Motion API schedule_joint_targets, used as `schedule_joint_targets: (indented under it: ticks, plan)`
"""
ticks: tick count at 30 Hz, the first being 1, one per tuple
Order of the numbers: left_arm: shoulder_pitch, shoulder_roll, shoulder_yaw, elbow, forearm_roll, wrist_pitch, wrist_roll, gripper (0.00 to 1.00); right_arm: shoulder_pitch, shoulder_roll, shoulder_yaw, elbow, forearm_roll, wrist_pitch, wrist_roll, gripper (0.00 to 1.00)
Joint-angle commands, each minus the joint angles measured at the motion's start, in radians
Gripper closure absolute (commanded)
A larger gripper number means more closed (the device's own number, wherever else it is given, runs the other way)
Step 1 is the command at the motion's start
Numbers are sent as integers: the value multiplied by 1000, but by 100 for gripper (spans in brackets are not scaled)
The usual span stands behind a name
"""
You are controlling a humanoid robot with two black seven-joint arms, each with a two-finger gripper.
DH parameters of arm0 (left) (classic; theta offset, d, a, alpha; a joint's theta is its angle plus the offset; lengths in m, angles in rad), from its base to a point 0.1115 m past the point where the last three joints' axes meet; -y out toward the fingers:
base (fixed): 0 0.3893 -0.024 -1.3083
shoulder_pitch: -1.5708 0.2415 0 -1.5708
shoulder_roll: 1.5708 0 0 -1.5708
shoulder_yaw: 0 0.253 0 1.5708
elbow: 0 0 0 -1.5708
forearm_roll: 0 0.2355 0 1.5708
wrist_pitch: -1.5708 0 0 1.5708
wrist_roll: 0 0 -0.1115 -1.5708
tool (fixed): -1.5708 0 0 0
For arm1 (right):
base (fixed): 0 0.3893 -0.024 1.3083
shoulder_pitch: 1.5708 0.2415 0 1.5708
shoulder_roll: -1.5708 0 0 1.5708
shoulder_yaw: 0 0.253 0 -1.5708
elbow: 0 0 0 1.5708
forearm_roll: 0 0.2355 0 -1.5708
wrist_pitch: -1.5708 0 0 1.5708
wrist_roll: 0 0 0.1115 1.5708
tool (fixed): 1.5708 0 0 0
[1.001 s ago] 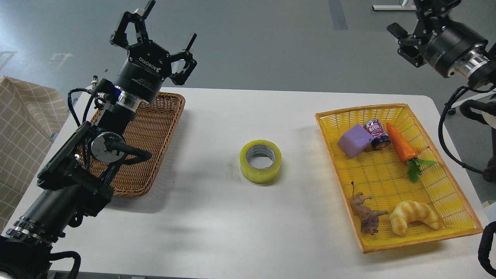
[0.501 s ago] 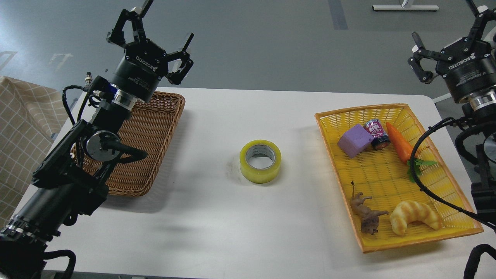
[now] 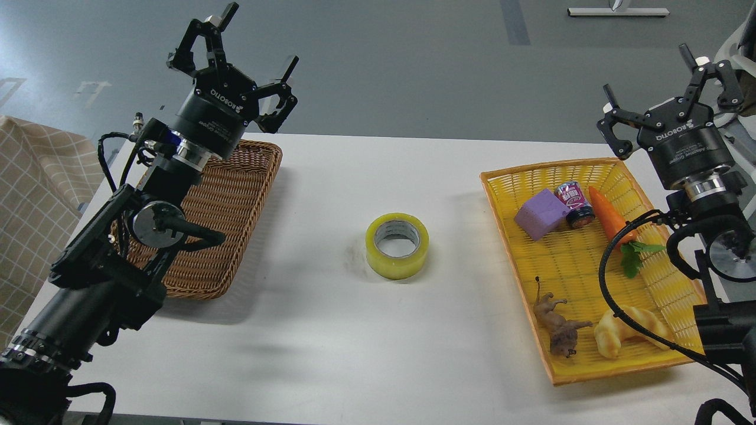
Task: Place and transfer tape with both arms
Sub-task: 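Swing the left gripper down toward the tape roll on the table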
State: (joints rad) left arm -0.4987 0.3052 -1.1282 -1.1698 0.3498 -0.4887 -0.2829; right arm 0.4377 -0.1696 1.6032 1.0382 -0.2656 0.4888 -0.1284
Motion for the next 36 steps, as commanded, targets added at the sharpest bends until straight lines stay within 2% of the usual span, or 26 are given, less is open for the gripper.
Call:
schedule_joint_targets:
  ticks: [1, 4, 13, 17, 23, 32, 36]
  plan:
    - [8, -1, -1, -1, 1, 0, -6, 2, -11, -1, -2, 5, 0, 0, -7, 0]
    - [12, 6, 1, 1, 1, 0, -9, 2, -22, -5, 0, 13, 0, 0, -23, 0]
    - [11, 20, 47, 1, 56, 0, -15, 2, -59, -30, 1, 34, 0, 0, -25, 0]
    - [11, 18, 48, -7, 247, 39, -19, 2, -70, -48, 1, 46, 0, 0, -27, 0]
    - [6, 14, 50, -25, 620, 133, -55, 2, -86, -90, 3, 54, 0, 0, -27, 0]
    - [5, 15, 51, -65, 963, 173, -56, 2, -106, -113, 3, 54, -1, 0, -25, 0]
    - [-7, 26, 99, -106, 1089, 180, -68, 2, -119, -111, 3, 54, -1, 0, -25, 0]
